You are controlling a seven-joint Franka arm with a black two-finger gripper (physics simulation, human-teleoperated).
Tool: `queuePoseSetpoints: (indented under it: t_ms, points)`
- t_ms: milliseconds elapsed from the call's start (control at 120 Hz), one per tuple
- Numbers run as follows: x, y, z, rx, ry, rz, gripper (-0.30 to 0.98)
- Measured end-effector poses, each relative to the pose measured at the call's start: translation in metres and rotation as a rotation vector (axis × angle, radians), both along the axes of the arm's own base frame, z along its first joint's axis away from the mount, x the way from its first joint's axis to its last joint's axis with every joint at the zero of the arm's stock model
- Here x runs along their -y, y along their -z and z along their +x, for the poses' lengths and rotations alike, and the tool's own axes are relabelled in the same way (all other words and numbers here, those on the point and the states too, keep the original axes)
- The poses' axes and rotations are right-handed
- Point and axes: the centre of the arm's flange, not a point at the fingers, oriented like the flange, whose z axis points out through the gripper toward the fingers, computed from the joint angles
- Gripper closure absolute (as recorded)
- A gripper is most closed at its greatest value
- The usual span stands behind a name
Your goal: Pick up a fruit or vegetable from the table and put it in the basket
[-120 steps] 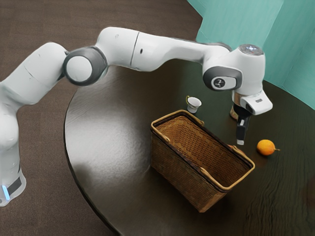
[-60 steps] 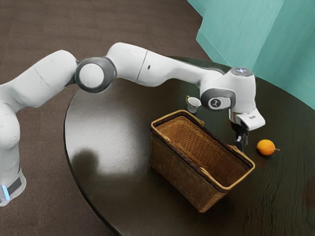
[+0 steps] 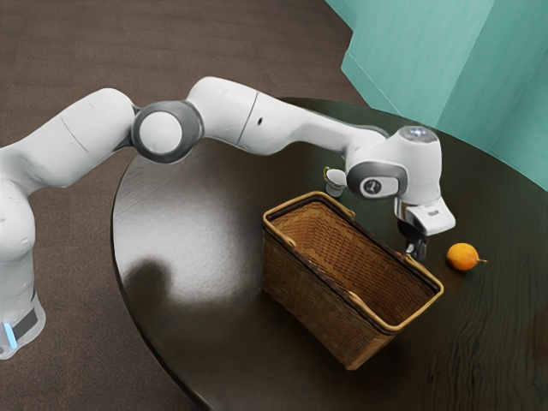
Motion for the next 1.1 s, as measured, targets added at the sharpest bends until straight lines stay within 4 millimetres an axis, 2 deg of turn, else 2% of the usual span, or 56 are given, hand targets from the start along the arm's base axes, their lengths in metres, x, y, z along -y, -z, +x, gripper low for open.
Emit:
queuePoseSetpoints:
  t_ms: [150,417,583,725,850,925,1100]
  points:
    - [0.004,-0.002,-0.001,-0.006,0.011,0.004,0.0]
    - [0.003,0.008,0.001,-0.019,0.017,0.0,0.0]
    - [0.0,-0.004,0.005,0.025,0.016,-0.011,0.0]
    - [-0.001,0.008,0.008,0.027,0.02,-0.022,0.0]
    - [-0.001,0.009,0.009,0.034,0.022,-0.026,0.0]
    - [-0.001,0.009,0.009,0.038,0.023,-0.026,0.05]
    - [-0.004,0.015,0.009,0.017,0.014,-0.03,0.26]
